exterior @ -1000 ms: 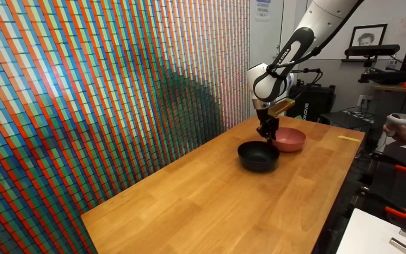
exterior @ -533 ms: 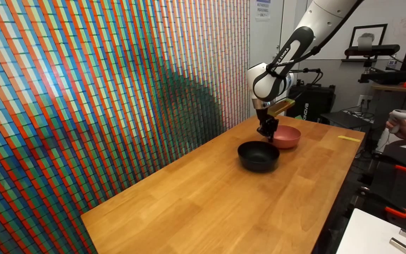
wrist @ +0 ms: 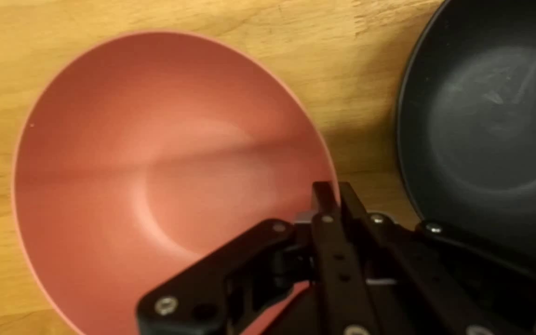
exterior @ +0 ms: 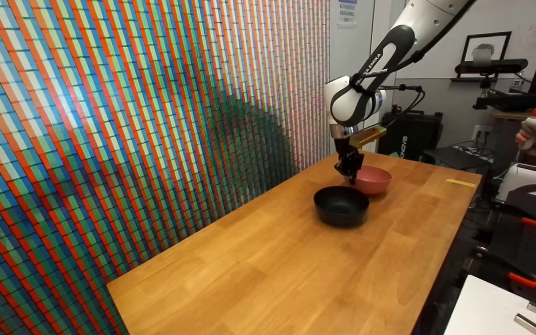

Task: Put the brown bowl on top of the black bowl

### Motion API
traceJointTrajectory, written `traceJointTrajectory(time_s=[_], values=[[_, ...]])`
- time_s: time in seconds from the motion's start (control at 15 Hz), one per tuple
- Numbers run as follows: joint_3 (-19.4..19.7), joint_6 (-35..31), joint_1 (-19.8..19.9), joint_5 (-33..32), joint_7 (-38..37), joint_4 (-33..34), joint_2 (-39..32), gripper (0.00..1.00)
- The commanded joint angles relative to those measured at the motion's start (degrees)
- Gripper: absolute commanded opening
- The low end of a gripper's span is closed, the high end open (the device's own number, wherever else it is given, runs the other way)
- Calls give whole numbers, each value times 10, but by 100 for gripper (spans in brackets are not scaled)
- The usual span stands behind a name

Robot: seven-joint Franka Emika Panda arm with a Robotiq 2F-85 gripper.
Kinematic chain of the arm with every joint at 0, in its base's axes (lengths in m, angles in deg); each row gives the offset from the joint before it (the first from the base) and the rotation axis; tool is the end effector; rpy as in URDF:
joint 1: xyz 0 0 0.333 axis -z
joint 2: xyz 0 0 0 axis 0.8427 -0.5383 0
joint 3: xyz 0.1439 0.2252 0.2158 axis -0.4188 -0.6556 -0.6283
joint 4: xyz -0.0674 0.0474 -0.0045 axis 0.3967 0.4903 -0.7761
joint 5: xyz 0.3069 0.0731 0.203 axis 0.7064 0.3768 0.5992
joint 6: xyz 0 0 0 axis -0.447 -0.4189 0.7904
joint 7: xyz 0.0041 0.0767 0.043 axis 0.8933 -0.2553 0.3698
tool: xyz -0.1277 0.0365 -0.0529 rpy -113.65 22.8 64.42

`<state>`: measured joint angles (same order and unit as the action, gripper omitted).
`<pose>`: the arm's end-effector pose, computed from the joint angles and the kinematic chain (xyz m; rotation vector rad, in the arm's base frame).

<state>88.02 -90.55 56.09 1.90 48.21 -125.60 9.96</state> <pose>0.6280 -0.0097 0.1342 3.0455 -0.1636 -0.3176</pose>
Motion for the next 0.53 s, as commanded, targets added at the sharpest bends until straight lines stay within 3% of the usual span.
traceJointTrajectory(time_s=[0.0,0.47], values=[[-9,37,3,14,16,-15,57,6],[-29,80,-10,11,21,-56,135,6]])
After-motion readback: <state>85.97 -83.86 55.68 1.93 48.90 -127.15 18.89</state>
